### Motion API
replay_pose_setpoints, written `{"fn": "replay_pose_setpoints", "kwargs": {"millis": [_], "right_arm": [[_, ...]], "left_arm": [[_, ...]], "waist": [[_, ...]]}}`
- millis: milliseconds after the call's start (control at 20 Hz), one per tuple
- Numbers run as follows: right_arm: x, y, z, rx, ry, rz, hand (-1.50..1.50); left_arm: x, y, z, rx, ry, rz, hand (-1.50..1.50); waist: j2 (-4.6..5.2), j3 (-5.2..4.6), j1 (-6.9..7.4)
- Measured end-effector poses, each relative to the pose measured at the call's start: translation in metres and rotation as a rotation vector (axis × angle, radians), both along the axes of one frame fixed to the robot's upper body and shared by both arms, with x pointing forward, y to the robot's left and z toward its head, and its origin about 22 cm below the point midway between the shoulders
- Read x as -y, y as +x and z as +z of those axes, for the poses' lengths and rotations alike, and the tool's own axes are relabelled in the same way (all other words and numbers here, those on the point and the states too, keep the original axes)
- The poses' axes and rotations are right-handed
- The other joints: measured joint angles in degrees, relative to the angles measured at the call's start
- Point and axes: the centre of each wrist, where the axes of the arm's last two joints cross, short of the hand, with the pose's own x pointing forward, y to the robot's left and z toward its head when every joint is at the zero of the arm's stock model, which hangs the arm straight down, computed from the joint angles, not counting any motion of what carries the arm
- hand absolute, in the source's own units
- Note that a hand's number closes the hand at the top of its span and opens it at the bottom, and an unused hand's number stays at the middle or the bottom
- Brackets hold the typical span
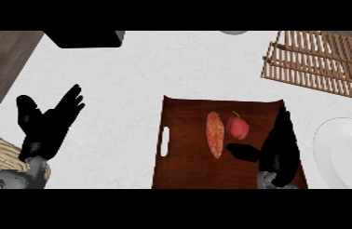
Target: Pick the bell pepper from the tray and place it in the tiered shelf
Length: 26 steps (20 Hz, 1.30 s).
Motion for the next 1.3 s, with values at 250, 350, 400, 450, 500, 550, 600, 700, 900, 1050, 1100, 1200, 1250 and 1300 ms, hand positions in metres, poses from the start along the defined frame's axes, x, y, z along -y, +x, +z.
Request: {"fn": "replay_pose_setpoints", "kwargs": {"millis": [250,350,400,450,500,550,600,700,900,1050,1100,1200,1250,1300], "right_arm": [[-0.006,0.01,-0.005,-0.032,-0.027,-0.004,-1.5],[-0.006,0.013,-0.01,-0.048,-0.045,-0.011,-1.5],[-0.005,0.014,-0.013,-0.056,-0.052,-0.014,-1.5],[-0.005,0.014,-0.015,-0.064,-0.057,-0.016,-1.5],[-0.005,0.013,-0.018,-0.072,-0.064,-0.017,-1.5],[-0.004,0.015,-0.018,-0.076,-0.068,-0.023,-1.5],[-0.004,0.016,-0.021,-0.083,-0.077,-0.023,-1.5],[-0.003,0.018,-0.026,-0.089,-0.096,-0.027,-1.5],[0.001,0.027,-0.029,-0.073,-0.104,-0.036,-1.5],[0.002,0.035,-0.029,-0.059,-0.101,-0.038,-1.5],[0.003,0.036,-0.031,-0.061,-0.1,-0.038,-1.5],[0.005,0.039,-0.033,-0.059,-0.097,-0.041,-1.5],[0.004,0.04,-0.034,-0.059,-0.097,-0.039,-1.5],[0.004,0.041,-0.037,-0.06,-0.096,-0.034,1.5]], "left_arm": [[-0.001,0.0,0.0,0.004,-0.01,-0.004,0.0],[-0.002,0.001,0.0,0.005,-0.006,0.001,0.0],[-0.004,0.001,0.001,0.002,-0.005,0.003,0.0],[-0.004,0.001,0.0,0.0,-0.001,0.006,0.0],[-0.005,0.001,0.0,0.0,-0.003,0.004,0.0],[-0.005,0.001,0.0,-0.003,-0.005,0.005,0.0],[-0.005,0.002,0.0,-0.002,-0.003,0.007,0.0],[-0.004,0.001,0.0,-0.003,-0.008,0.002,0.0],[-0.005,0.002,-0.001,0.002,-0.005,0.004,0.0],[-0.005,0.003,-0.002,-0.001,-0.003,0.004,0.0],[-0.005,0.003,-0.002,-0.001,-0.004,0.006,0.0],[-0.004,0.003,-0.003,0.001,-0.008,0.003,0.0],[-0.004,0.003,-0.003,0.005,-0.008,0.002,0.0],[-0.006,0.004,-0.002,0.004,-0.009,0.004,0.0]], "waist": [[0.03,0.05,-0.01],[0.06,0.04,-0.09],[0.06,0.03,-0.16],[0.05,0.08,-0.3],[0.03,0.07,-0.34],[0.02,0.1,-0.35],[0.03,0.12,-0.35],[0.01,0.11,-0.28],[0.05,0.18,-0.27],[0.02,0.27,-0.36],[0.01,0.29,-0.32],[-0.03,0.32,-0.3],[-0.03,0.36,-0.27],[0.01,0.31,-0.24]]}}
